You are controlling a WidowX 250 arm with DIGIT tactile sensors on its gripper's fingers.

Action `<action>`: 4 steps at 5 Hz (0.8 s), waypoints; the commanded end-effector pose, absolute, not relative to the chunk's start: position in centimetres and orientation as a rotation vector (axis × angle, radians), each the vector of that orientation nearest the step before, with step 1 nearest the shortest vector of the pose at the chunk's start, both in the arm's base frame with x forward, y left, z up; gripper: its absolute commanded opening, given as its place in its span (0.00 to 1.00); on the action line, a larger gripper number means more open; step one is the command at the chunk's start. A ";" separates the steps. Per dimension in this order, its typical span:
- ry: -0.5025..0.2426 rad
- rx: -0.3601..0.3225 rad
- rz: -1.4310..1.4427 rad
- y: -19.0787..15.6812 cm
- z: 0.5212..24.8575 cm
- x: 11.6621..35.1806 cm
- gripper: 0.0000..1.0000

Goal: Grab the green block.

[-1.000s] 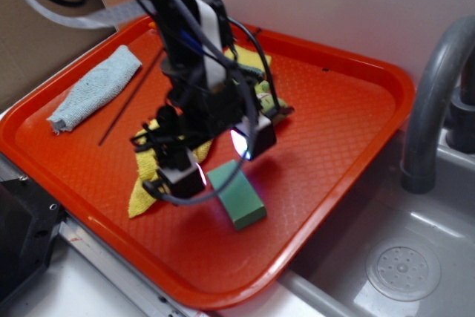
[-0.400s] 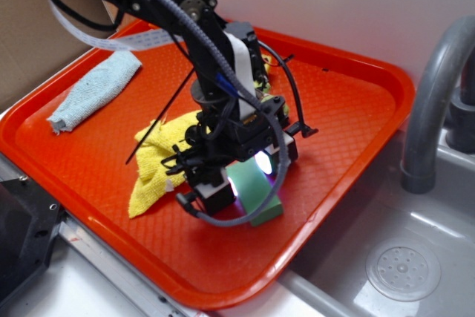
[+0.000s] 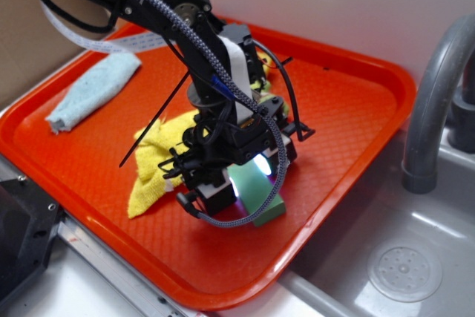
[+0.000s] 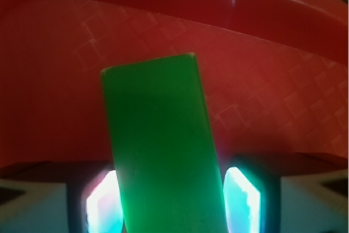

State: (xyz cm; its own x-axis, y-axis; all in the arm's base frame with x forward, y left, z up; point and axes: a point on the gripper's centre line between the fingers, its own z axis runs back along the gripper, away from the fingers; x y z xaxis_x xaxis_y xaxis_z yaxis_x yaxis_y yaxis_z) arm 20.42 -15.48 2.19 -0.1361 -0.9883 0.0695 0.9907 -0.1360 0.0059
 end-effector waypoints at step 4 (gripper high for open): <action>-0.046 0.211 -0.481 -7.0 19.3 16.4 0.00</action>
